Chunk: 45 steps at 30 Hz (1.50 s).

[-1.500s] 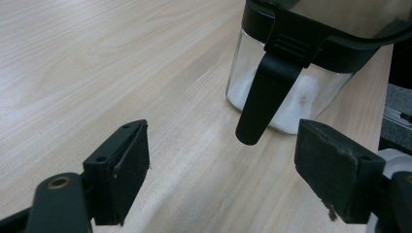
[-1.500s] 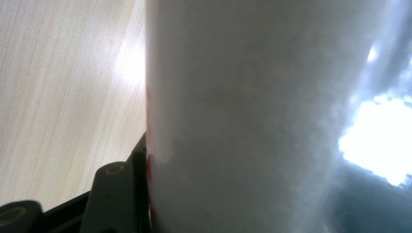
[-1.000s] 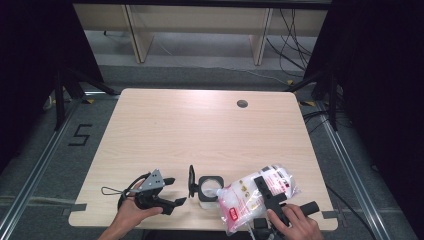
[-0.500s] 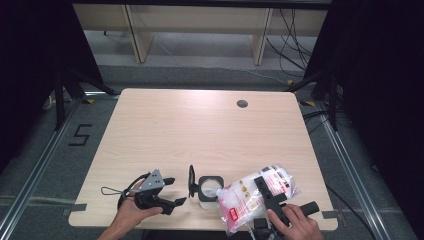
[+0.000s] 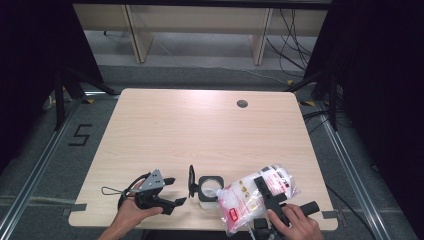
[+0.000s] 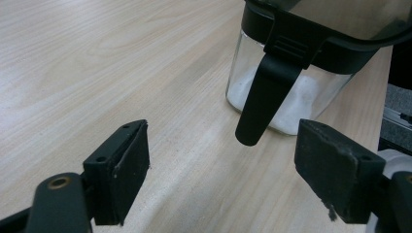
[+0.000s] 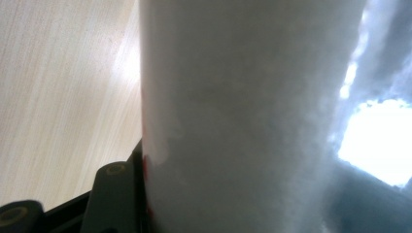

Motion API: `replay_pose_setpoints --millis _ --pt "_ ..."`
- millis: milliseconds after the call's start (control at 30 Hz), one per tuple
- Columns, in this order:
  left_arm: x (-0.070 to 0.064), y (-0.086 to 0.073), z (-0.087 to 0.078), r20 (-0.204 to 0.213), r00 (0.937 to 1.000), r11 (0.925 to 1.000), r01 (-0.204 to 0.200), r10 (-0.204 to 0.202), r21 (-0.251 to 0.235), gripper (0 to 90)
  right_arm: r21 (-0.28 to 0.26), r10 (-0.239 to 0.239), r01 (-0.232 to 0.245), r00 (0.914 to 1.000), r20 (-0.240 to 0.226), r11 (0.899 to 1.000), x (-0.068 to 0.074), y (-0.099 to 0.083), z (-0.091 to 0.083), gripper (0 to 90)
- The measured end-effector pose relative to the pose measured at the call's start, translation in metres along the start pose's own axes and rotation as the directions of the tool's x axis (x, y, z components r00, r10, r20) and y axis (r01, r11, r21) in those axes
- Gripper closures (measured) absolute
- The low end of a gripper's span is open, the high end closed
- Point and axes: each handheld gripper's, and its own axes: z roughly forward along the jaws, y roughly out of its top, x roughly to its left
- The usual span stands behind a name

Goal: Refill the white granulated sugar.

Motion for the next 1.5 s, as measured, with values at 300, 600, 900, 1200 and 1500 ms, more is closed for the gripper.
replay_pose_setpoints --millis 300,600,900,1200,1500 --pt "0.002 0.0003 -0.0011 -0.012 0.9997 0.9996 -0.021 0.022 0.02 20.2 -0.008 -0.007 0.007 1.0 0.001 1.0 -0.001 -0.0005 0.0009 42.9" --pt "0.0022 0.0005 -0.0002 -0.002 0.9995 0.9995 -0.032 0.032 0.008 20.2 -0.007 -0.005 0.005 1.0 -0.002 1.0 -0.0011 -0.0005 0.0006 43.0" --pt "0.001 0.0006 0.0003 0.001 0.9998 0.9998 -0.021 0.021 -0.005 20.2 -0.001 -0.016 0.016 0.9999 0.004 1.0 -0.0029 -0.0007 -0.0003 43.0" --pt "0.0003 0.0001 -0.0002 -0.002 1.0 1.0 0.002 -0.002 0.0 20.1 -0.002 -0.03 0.03 0.9996 0.004 1.0 -0.0038 0.0008 0.0 43.0" --pt "0.0021 0.0 -0.0005 -0.011 0.9998 0.9998 -0.017 0.017 0.008 20.2 0.018 -0.005 0.005 1.0 -0.002 1.0 -0.0018 -0.0003 -0.001 43.0"
